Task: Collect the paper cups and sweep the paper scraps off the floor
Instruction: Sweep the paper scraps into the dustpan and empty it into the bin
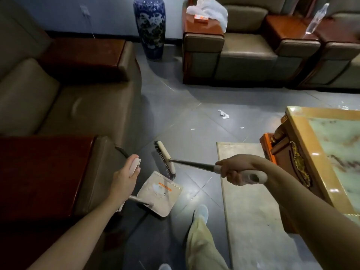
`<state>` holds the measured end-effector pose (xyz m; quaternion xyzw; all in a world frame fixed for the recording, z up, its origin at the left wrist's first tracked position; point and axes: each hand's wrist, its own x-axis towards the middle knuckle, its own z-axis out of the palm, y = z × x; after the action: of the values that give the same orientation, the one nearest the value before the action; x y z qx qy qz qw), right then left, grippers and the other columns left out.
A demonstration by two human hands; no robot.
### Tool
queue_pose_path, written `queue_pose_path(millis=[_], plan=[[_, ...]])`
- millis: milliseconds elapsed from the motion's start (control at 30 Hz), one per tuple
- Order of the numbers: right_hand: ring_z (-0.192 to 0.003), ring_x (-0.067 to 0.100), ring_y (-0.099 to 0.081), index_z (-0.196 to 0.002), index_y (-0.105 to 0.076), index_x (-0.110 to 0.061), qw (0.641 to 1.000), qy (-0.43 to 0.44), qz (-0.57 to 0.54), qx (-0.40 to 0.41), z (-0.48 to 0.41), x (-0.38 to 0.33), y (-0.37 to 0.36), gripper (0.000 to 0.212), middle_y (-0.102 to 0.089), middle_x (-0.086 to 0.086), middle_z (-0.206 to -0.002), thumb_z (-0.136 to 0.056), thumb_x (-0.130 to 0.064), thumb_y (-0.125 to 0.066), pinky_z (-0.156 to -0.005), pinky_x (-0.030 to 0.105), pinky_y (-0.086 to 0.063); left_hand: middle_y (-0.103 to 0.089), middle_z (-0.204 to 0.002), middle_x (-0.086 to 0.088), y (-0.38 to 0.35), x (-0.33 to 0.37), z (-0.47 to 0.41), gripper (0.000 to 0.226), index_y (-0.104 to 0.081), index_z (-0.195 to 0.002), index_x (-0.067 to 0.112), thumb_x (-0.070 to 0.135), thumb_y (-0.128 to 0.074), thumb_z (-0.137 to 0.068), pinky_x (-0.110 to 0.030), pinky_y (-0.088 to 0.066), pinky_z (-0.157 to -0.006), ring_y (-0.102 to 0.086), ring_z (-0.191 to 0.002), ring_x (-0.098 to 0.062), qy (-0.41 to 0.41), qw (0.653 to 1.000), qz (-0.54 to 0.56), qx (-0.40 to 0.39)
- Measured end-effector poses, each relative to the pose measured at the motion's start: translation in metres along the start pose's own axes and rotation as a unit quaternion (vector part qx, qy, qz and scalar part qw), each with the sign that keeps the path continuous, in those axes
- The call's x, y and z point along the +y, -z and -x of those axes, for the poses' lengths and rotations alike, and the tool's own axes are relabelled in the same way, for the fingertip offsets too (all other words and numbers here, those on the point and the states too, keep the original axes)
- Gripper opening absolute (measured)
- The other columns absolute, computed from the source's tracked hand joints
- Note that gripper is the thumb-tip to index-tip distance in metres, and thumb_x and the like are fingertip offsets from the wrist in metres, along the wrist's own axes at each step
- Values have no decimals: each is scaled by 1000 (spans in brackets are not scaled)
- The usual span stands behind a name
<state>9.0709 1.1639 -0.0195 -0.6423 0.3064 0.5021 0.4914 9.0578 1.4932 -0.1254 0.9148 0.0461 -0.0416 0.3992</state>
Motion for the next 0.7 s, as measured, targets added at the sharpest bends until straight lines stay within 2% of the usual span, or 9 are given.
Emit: queue_pose_path(millis=[67, 167, 267, 367, 433, 500, 600, 700], plan=[[-32, 5, -37, -134, -44, -18, 999, 11, -33, 19, -6, -21, 28, 46, -38, 1, -50, -92, 1, -41, -31, 12, -34, -59, -88, -6, -9, 13, -36, 33, -51, -129, 28, 22, -52, -96, -30, -38, -66, -54, -73, -22, 1, 1000, 6, -1], [-33, 7, -36, -138, -43, -13, 997, 30, -45, 53, -28, -54, 78, 49, -38, 2, -48, -91, 1, -41, -32, 12, -32, -60, -85, -7, -29, 37, -98, 32, -50, -127, 30, 24, -52, -96, -30, -37, -61, -53, -65, -16, -7, 1000, 1, -1], [-42, 10, -35, -137, -44, -2, 993, 58, 3, 99, -52, -89, 127, 50, -41, 4, -50, -87, 2, -43, -40, 17, -31, -61, -86, -5, -48, 68, -161, 34, -48, -130, 31, 26, -52, -96, -28, -37, -58, -51, -62, -10, -20, 1000, -21, -2], [-46, 14, -38, -132, -48, 2, 986, 81, 59, 132, -73, -122, 172, 48, -43, 5, -51, -84, 3, -43, -45, 23, -32, -60, -87, -7, -60, 98, -218, 35, -44, -132, 34, 30, -48, -97, -29, -38, -55, -51, -62, -11, -12, 999, -34, -12], [-43, 15, -38, -124, -52, 1, 982, 80, 71, 154, -84, -143, 202, 41, -42, 4, -46, -85, 3, -41, -44, 22, -32, -57, -89, -6, -66, 116, -252, 35, -43, -133, 35, 30, -46, -98, -25, -37, -51, -51, -63, -12, -17, 999, -37, -20], [-41, 15, -37, -107, -58, -4, 980, 77, 60, 173, -91, -162, 231, 31, -41, 4, -44, -84, 4, -39, -45, 22, -31, -55, -88, -6, -71, 132, -284, 36, -41, -134, 36, 30, -45, -98, -25, -37, -50, -51, -64, -13, -17, 999, -37, -26], [-40, 15, -38, -89, -53, -5, 976, 60, 33, 205, -100, -192, 271, 18, -42, 6, -47, -85, 4, -37, -44, 21, -32, -57, -95, -8, -82, 152, -329, 37, -42, -135, 35, 29, -46, -98, -30, -42, -59, -54, -71, -17, -14, 999, -32, -39], [-30, 13, -37, -76, -50, -3, 974, 54, -8, 219, -113, -224, 304, 18, -42, 6, -41, -86, 5, -37, -36, 15, -34, -59, -105, -9, -95, 164, -376, 37, -42, -135, 36, 29, -46, -98, -35, -45, -70, -57, -82, -22, -11, 997, -28, -66]])
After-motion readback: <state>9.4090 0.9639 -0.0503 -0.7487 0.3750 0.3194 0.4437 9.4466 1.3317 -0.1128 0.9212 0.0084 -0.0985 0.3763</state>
